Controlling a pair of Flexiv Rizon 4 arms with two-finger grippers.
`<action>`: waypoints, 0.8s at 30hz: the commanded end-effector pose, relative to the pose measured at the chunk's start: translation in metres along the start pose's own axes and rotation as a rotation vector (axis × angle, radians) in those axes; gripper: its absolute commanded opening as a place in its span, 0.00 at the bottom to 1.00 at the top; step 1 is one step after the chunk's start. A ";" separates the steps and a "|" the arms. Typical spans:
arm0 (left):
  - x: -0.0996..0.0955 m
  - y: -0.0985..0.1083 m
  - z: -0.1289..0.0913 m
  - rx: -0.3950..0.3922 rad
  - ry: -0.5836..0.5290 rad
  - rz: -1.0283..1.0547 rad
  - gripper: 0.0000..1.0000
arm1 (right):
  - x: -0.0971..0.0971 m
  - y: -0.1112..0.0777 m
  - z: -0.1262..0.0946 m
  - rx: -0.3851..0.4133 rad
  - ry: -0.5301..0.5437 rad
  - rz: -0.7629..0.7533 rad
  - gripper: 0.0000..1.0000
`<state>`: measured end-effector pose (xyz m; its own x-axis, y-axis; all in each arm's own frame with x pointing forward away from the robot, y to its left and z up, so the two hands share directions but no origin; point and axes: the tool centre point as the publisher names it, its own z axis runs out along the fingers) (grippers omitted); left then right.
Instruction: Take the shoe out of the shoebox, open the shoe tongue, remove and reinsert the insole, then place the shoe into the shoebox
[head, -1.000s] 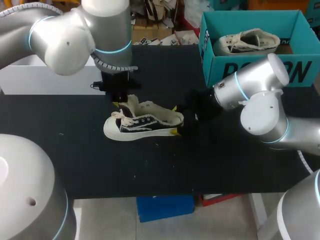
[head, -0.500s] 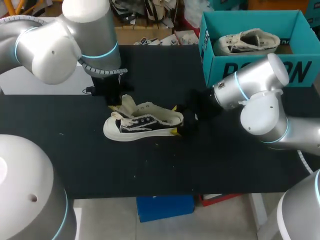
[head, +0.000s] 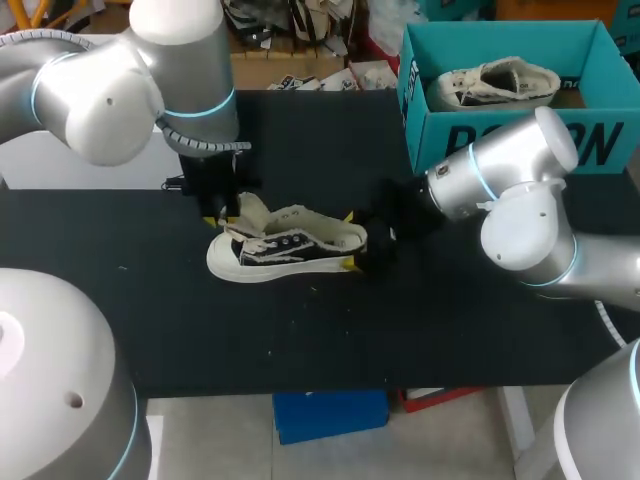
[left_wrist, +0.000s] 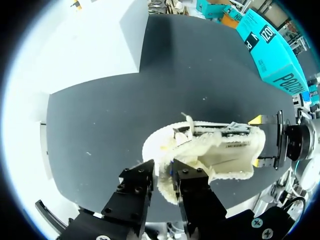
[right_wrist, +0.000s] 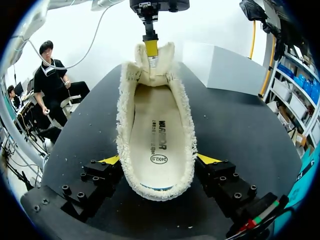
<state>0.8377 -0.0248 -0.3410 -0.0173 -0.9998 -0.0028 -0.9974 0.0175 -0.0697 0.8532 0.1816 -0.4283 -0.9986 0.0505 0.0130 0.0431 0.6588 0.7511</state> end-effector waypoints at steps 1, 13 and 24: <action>0.002 -0.002 0.003 -0.006 -0.003 0.000 0.30 | 0.000 0.000 0.000 0.004 -0.001 0.002 0.00; 0.002 -0.009 -0.026 0.015 0.056 0.058 0.91 | 0.000 0.000 0.000 0.004 -0.001 0.002 0.00; 0.033 -0.021 -0.082 0.007 0.132 0.627 0.00 | 0.000 0.000 0.000 0.004 -0.001 0.002 0.00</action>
<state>0.8477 -0.0546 -0.2670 -0.3888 -0.9181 0.0767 -0.9173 0.3780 -0.1252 0.8532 0.1811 -0.4289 -0.9986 0.0508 0.0130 0.0433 0.6591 0.7508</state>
